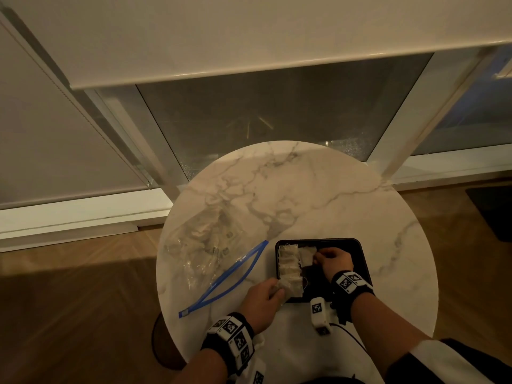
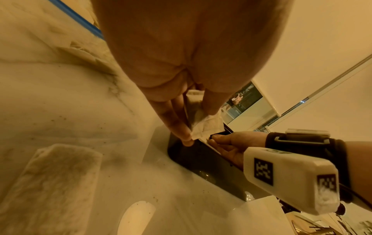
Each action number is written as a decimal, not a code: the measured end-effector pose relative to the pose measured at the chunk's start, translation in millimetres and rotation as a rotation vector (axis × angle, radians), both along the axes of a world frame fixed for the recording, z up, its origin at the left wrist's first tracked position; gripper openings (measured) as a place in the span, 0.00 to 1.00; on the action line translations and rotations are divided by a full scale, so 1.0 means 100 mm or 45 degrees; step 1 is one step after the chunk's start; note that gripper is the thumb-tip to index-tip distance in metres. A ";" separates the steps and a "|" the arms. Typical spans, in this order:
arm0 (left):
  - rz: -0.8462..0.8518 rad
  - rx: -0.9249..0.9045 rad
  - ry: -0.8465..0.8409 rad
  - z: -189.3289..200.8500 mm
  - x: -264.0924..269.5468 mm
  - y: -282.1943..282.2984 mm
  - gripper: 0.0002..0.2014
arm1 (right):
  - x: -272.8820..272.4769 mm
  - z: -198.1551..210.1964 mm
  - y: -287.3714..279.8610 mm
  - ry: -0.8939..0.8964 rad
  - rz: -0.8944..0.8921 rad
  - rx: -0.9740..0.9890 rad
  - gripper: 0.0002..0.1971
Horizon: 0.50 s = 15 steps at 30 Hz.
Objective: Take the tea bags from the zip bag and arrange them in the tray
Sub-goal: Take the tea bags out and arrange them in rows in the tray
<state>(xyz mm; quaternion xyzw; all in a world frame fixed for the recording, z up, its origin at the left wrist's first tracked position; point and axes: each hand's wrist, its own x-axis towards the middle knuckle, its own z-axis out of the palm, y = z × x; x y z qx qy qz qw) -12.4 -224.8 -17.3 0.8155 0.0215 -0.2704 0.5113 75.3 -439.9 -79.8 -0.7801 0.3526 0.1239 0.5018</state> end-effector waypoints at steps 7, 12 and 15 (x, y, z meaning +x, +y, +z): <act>0.025 0.006 -0.008 -0.03 -0.01 0.01 0.06 | 0.06 0.06 0.06 0.078 0.165 -0.119 0.21; 0.020 0.054 -0.033 -0.01 -0.01 -0.01 0.06 | 0.10 0.19 0.13 0.172 0.323 -0.210 0.22; 0.024 0.054 -0.050 0.00 -0.01 -0.03 0.10 | 0.12 0.20 0.13 0.201 0.357 -0.256 0.16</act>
